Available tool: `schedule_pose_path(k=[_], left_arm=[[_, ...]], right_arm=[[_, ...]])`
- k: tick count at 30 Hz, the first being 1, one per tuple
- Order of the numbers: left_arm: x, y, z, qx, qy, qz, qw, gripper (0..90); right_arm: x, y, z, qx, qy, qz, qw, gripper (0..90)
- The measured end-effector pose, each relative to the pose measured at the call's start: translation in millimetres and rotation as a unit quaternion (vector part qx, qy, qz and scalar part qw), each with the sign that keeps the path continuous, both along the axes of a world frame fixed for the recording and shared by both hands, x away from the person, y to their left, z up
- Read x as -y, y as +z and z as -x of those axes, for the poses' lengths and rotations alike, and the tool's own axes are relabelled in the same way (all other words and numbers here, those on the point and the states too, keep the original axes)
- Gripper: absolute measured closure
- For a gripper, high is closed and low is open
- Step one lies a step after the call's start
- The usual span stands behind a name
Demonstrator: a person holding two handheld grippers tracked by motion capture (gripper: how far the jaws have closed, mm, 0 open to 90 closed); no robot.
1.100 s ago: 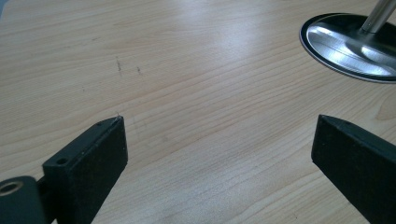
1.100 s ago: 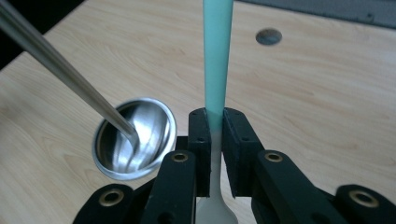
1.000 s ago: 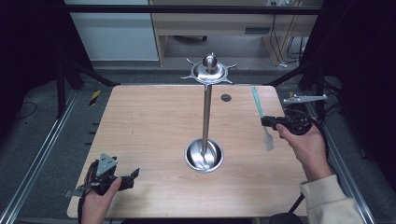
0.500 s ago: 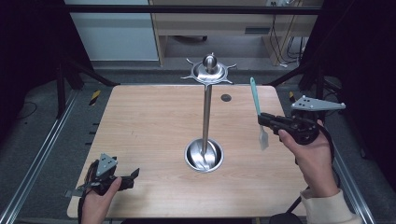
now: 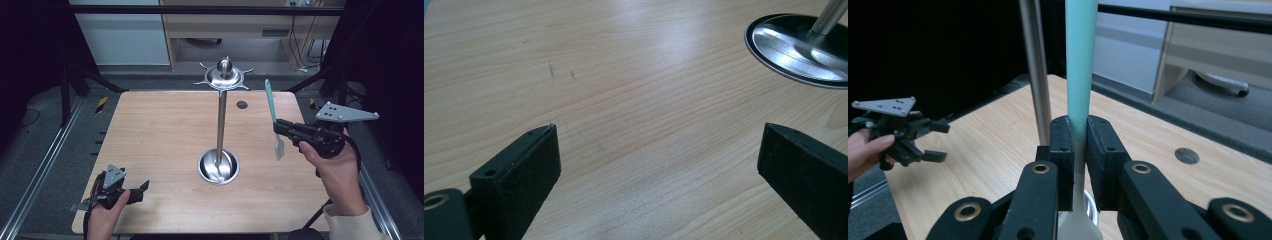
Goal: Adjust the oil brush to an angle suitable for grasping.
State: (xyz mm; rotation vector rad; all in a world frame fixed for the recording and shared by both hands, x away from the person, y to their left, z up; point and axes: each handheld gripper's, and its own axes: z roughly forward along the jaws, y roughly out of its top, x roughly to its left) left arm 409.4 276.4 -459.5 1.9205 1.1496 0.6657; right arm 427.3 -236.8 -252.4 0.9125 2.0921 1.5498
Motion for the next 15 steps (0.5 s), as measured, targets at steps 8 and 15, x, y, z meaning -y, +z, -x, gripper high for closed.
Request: schedule_pose_path(k=[8,15], left_arm=[[0.2,-0.2,0.0,-0.001,0.000,0.000,1.0000,3.2],[0.4,-0.3,-0.2,-0.002,0.000,0.000,1.0000,3.2]], right_arm=[[-7.8,3.3,3.2,0.006,0.020,0.005,0.9998,82.1],[-12.1,3.9,3.9,0.004,0.033,0.009,0.9994,82.1]])
